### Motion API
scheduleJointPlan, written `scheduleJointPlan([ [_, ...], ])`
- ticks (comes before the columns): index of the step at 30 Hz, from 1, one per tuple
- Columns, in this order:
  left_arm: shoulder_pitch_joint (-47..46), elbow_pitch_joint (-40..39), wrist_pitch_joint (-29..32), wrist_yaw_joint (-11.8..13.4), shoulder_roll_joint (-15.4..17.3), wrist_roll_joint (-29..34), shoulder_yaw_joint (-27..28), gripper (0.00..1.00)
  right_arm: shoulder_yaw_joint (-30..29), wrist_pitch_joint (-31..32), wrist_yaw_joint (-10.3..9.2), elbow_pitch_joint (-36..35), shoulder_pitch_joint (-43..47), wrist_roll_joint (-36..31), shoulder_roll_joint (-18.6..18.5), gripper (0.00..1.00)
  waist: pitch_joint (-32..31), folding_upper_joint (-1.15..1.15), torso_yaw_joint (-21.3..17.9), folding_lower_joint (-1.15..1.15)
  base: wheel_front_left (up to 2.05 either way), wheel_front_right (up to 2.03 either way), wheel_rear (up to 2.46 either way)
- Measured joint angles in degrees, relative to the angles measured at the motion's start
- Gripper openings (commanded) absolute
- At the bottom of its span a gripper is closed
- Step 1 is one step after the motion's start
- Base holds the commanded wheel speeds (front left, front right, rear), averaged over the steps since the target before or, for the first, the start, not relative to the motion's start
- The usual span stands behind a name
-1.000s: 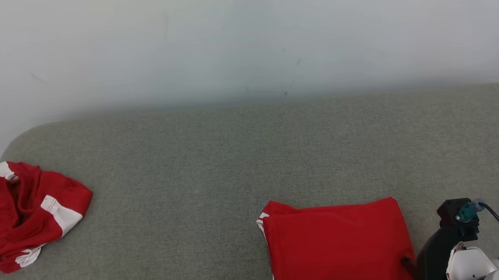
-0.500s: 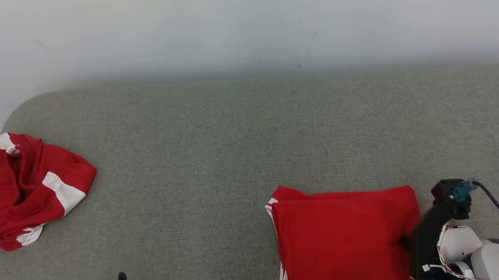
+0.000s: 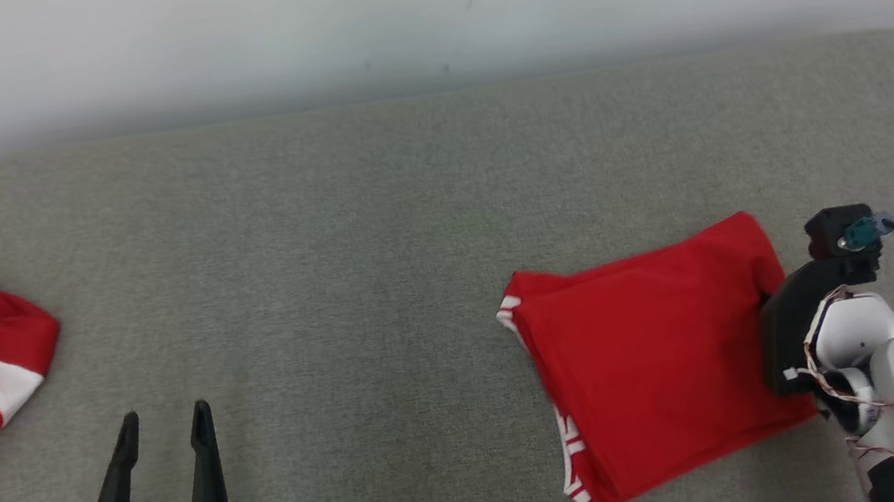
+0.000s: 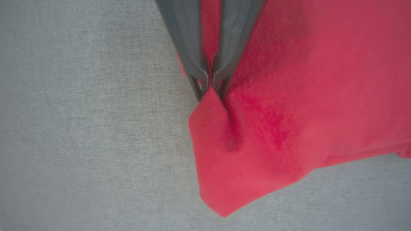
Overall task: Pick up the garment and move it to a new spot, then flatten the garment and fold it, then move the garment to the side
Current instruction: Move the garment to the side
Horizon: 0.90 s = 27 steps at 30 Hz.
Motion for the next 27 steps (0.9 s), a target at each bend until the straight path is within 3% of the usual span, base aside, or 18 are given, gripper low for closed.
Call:
scheduleJointPlan([
  [17,-9.78,-19.13,9.84,0.33,8.93,3.27,1.8,1.0,-13.26,-13.46,0.0,7.01,-19.39,-8.2,-10.13,0.0,17.52,0.0,-9.31,0.02,0.0,0.0,0.0],
  [27,-10.67,-23.25,12.06,0.78,10.18,3.6,2.24,1.0,-17.83,-23.92,0.0,11.46,-25.26,-14.37,-14.46,0.0,26.28,0.01,-13.24,0.01,0.0,0.0,0.0],
])
